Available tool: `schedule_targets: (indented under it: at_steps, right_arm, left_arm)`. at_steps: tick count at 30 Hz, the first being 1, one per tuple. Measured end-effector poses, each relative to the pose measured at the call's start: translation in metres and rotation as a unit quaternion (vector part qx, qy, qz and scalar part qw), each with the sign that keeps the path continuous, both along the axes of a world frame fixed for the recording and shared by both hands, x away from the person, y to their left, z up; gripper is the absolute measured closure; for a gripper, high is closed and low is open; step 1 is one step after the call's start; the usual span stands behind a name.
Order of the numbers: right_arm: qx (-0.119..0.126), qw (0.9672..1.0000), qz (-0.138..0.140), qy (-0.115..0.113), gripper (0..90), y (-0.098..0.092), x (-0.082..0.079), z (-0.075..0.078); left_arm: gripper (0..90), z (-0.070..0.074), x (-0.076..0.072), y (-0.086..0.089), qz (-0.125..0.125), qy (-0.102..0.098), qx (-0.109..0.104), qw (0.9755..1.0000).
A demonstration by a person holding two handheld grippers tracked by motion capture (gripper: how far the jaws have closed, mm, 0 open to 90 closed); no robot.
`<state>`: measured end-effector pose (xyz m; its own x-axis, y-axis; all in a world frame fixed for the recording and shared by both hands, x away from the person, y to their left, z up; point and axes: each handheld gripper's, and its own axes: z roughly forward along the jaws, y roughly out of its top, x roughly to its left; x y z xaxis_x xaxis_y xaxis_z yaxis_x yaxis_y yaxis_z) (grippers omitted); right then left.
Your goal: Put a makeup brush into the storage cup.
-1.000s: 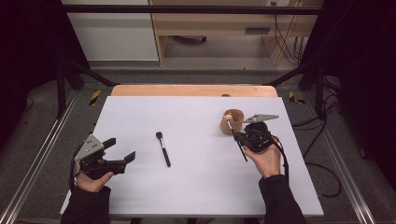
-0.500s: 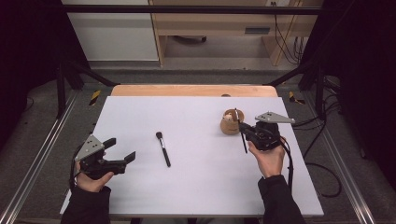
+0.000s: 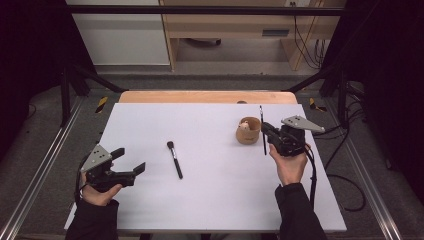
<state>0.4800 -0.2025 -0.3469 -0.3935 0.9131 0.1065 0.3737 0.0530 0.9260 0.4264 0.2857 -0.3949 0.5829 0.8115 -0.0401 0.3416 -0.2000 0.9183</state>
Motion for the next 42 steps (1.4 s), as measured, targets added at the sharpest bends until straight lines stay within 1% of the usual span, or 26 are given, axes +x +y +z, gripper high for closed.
schedule_targets:
  at_steps: [8,12,14,15,19,23,32,36,41,42]
  right_arm:
    - [0.003,0.9999,-0.012,-0.01,86.0,0.0,0.008,0.002]
    - [0.002,0.9996,-0.02,-0.02,86.0,0.001,0.012,0.003]
    - [0.004,0.9996,-0.022,-0.018,86.0,0.002,0.015,0.004]
    - [0.002,0.9995,-0.024,-0.021,86.0,0.002,0.017,0.004]
    - [-0.001,0.9993,-0.03,-0.021,86.0,0.002,0.023,0.005]
    - [0.009,0.9991,-0.036,-0.022,85.9,0.001,0.03,0.004]
    - [0.009,0.9982,-0.05,-0.031,85.9,0.0,0.043,0.003]
    - [0.012,0.9979,-0.055,-0.032,86.0,0.0,0.05,0.0]
    - [0.019,0.9973,-0.065,-0.028,86.0,-0.001,0.059,-0.004]
    - [0.017,0.9972,-0.066,-0.029,86.0,-0.002,0.06,-0.005]
  left_arm:
    - [7.0,0.0,0.0,0.0,0.0,0.0,-0.002,1.0]
    - [7.0,0.0,0.0,0.0,0.0,0.0,-0.001,1.0]
    - [7.0,0.0,0.0,0.0,0.0,0.0,-0.001,1.0]
    - [7.0,0.0,0.0,0.0,0.0,0.0,-0.001,1.0]
    - [7.0,0.0,0.0,0.0,0.0,0.001,-0.002,1.0]
    - [7.0,0.0,0.0,0.0,0.0,0.0,-0.003,1.0]
    - [7.0,0.0,0.0,0.001,0.002,0.0,-0.004,1.0]
    - [7.0,-0.001,0.001,0.001,0.002,0.0,-0.004,1.0]
    - [7.0,-0.001,0.001,0.002,0.002,0.0,-0.005,1.0]
    - [7.0,-0.001,0.001,0.002,0.003,0.0,-0.005,1.0]
